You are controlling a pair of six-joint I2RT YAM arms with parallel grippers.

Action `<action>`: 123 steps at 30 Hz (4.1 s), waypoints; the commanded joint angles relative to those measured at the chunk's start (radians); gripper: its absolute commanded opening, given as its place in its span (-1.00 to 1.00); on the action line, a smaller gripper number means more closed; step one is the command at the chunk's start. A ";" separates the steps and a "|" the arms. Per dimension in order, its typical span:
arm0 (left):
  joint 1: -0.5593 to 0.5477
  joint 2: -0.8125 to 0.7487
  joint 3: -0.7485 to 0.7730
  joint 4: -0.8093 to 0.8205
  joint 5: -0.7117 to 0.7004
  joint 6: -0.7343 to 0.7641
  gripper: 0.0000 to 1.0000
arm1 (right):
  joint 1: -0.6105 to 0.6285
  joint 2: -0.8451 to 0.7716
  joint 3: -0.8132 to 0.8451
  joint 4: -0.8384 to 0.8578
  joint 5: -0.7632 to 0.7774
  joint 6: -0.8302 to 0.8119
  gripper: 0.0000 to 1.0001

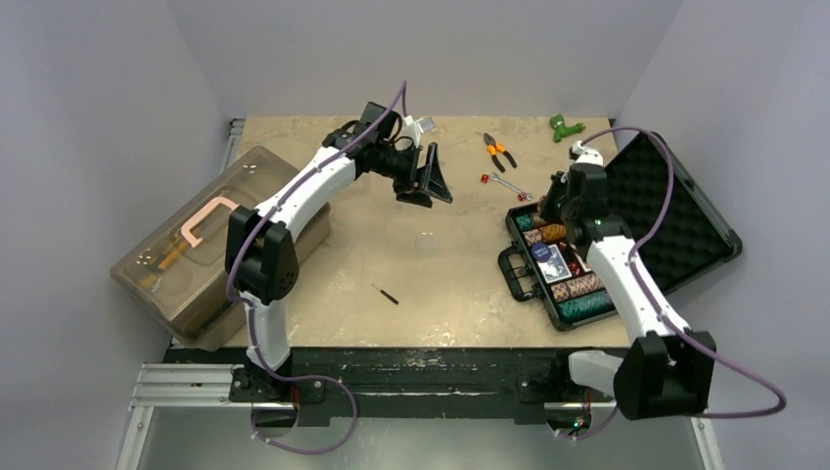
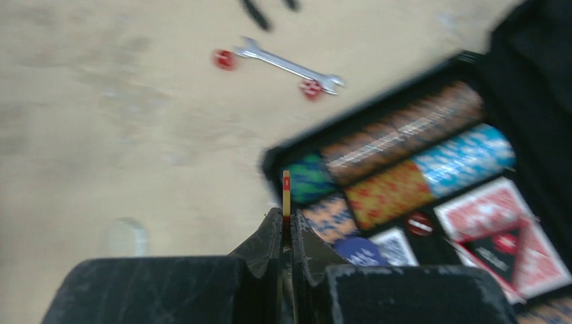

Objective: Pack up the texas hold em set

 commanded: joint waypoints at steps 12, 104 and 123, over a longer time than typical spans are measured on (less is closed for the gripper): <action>-0.005 -0.036 0.016 -0.028 -0.017 0.027 0.46 | 0.123 0.407 0.420 -0.578 0.445 -0.276 -1.00; 0.018 -0.022 0.020 -0.027 0.009 0.023 0.46 | 0.186 0.398 0.403 -0.499 0.499 -0.233 -0.40; -0.156 0.116 0.121 -0.277 -0.757 0.069 0.51 | 0.190 0.054 0.205 -0.367 0.214 0.012 0.98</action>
